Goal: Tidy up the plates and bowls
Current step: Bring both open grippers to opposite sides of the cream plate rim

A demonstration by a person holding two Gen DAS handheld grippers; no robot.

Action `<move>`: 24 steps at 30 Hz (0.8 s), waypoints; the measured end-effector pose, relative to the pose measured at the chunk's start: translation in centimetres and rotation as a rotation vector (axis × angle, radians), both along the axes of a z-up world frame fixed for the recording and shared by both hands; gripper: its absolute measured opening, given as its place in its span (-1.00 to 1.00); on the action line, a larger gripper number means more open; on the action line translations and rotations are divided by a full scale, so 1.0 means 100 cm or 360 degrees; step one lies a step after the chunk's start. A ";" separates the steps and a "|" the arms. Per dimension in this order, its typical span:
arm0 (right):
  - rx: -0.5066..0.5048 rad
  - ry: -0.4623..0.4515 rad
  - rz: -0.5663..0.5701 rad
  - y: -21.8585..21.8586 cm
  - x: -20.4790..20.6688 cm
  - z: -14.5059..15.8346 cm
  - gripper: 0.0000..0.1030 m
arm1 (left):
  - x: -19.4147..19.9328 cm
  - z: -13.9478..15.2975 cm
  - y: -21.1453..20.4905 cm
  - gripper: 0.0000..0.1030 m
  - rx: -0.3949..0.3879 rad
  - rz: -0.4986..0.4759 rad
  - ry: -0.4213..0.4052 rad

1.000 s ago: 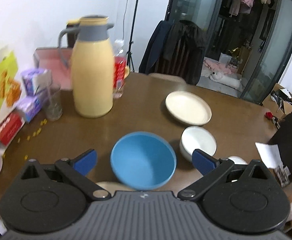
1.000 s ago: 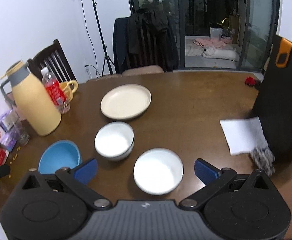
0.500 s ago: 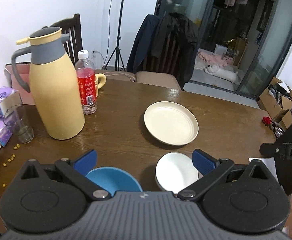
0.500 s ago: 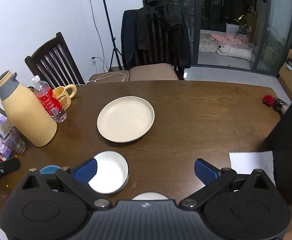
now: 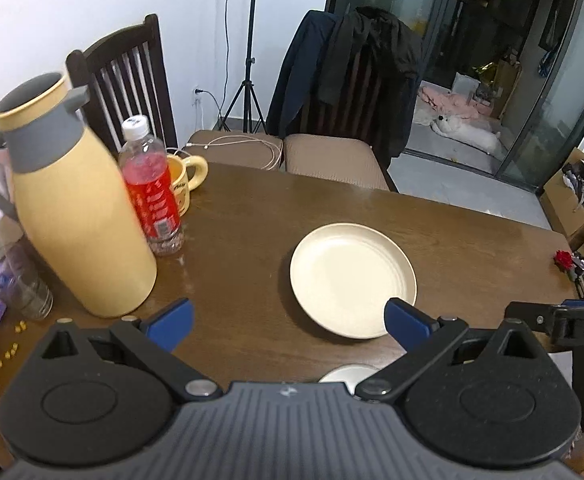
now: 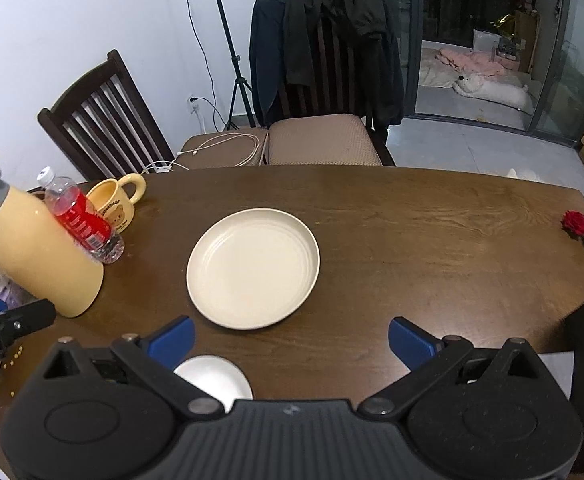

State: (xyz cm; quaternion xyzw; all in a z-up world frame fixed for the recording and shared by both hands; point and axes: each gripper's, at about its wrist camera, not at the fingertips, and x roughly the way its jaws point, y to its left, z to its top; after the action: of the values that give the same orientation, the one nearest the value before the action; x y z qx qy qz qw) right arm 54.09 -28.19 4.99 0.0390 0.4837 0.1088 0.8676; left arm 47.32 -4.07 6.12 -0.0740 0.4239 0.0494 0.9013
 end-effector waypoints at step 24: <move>-0.0028 0.0193 0.0021 0.030 0.111 -0.074 1.00 | 0.110 -0.055 -0.009 1.00 0.0074 0.0142 0.0199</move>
State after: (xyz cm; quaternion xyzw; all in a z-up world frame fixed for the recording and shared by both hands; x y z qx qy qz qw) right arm 65.16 -25.23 -2.42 0.0348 0.5366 0.1078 0.8362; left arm 58.33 -4.96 0.58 -0.0686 0.4745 0.1040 0.8714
